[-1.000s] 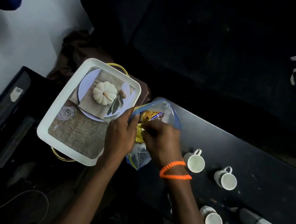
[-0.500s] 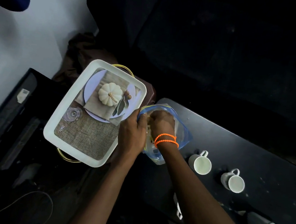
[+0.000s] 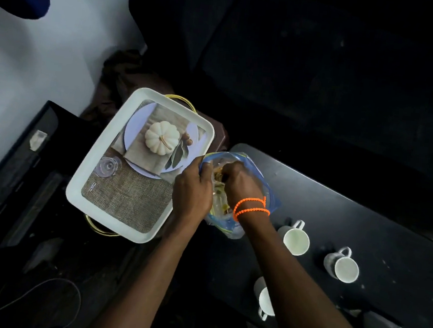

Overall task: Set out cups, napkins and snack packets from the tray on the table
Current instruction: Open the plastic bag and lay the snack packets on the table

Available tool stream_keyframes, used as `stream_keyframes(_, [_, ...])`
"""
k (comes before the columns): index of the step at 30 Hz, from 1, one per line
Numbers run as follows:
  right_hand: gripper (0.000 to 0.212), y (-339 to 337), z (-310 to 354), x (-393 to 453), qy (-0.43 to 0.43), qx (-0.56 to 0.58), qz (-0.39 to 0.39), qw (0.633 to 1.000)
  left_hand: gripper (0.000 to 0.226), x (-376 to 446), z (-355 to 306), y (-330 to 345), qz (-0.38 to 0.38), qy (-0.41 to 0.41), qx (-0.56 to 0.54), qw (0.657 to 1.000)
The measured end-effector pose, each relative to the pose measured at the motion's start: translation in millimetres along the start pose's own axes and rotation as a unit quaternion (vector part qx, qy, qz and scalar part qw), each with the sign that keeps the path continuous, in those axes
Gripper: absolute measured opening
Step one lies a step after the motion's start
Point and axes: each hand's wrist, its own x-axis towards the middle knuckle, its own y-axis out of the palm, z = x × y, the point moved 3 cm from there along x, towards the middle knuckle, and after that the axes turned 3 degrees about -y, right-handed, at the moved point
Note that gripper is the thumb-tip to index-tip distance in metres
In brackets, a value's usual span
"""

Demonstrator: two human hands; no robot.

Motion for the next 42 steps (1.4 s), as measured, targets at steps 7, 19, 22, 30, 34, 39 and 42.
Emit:
stream_keyframes(7, [0.021,-86.6,27.7,-72.9,-0.085,0.116,-0.164,0.976,0.034,14.4,12.7,-12.2,-0.042,-0.022,0.009,0.999])
stream_keyframes(19, [0.020,-91.7,-101.2,-73.3,0.197,0.383,-0.354,0.830,0.036,11.3,28.0,-21.6,-0.033,-0.058,-0.113,0.991])
stream_keyframes(22, [0.009,-38.5,-100.0,-59.9,0.193,0.237,-0.338,0.890,0.024,0.6,27.3,-16.7,-0.018,-0.063,-0.134,0.989])
stream_keyframes(30, [0.011,-30.9,-56.8,-83.5,0.165,0.385,-0.334,0.844,0.037,-15.6,22.7,-7.4,0.016,-0.007,-0.167,0.986])
stream_keyframes(34, [0.010,-58.5,-5.7,-80.3,-0.032,0.355,-0.289,0.889,0.037,-21.0,26.2,-5.6,0.015,0.009,-0.166,0.986])
stream_keyframes(39, [0.042,21.1,11.3,-25.8,-0.115,-0.028,0.098,0.988,0.044,-21.8,24.9,-0.8,0.014,-0.004,-0.161,0.987])
stream_keyframes(42, [0.047,60.6,-0.2,-14.3,-0.083,-0.196,0.165,0.963,0.030,-17.3,26.3,-0.6,0.025,-0.013,-0.150,0.988])
